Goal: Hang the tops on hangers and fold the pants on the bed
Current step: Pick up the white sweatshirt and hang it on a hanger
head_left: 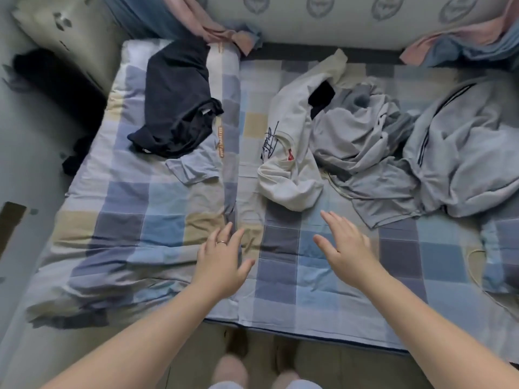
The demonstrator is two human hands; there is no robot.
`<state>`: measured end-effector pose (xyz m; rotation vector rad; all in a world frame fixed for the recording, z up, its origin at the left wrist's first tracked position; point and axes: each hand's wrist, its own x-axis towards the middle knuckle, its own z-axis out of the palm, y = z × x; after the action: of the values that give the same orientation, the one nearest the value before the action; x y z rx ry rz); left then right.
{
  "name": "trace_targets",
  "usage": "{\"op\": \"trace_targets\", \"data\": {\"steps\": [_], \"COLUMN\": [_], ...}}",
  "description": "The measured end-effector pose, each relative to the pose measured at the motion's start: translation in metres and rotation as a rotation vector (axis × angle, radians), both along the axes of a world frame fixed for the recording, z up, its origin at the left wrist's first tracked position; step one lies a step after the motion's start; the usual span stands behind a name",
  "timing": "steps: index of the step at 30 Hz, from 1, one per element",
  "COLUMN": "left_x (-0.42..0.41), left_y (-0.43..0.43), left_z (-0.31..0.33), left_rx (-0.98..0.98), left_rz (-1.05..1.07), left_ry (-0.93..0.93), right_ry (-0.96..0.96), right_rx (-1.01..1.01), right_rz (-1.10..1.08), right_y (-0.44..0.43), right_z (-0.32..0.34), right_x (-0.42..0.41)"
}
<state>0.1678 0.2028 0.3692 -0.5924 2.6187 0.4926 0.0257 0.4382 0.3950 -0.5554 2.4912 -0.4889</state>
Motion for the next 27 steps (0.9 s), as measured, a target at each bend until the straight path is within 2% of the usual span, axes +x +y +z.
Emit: {"op": "trace_targets", "data": {"steps": [5, 9, 13, 18, 24, 27], "left_x": [-0.031, -0.068, -0.129, -0.227, -0.291, -0.286], "left_y": [-0.022, -0.037, -0.046, -0.036, -0.033, -0.037], "left_z": [-0.120, -0.217, -0.294, -0.350, -0.394, -0.400], "left_rx": [0.123, 0.148, 0.080, -0.062, -0.137, -0.013], "left_rz": [0.013, -0.046, -0.172, -0.319, -0.364, -0.246], "left_ry": [-0.108, -0.141, -0.064, 0.128, 0.168, 0.199], "right_ry": [-0.106, -0.162, -0.105, 0.004, 0.066, 0.100], "right_rx": [0.062, 0.123, 0.198, 0.325, 0.131, -0.007], "right_rz": [-0.089, -0.116, -0.107, -0.105, -0.166, -0.121], "right_y": [-0.047, -0.074, -0.084, -0.094, -0.111, -0.113], "right_z": [-0.113, -0.214, -0.299, -0.367, -0.414, -0.419], "right_x": [-0.030, -0.063, -0.106, -0.159, -0.192, -0.185]}}
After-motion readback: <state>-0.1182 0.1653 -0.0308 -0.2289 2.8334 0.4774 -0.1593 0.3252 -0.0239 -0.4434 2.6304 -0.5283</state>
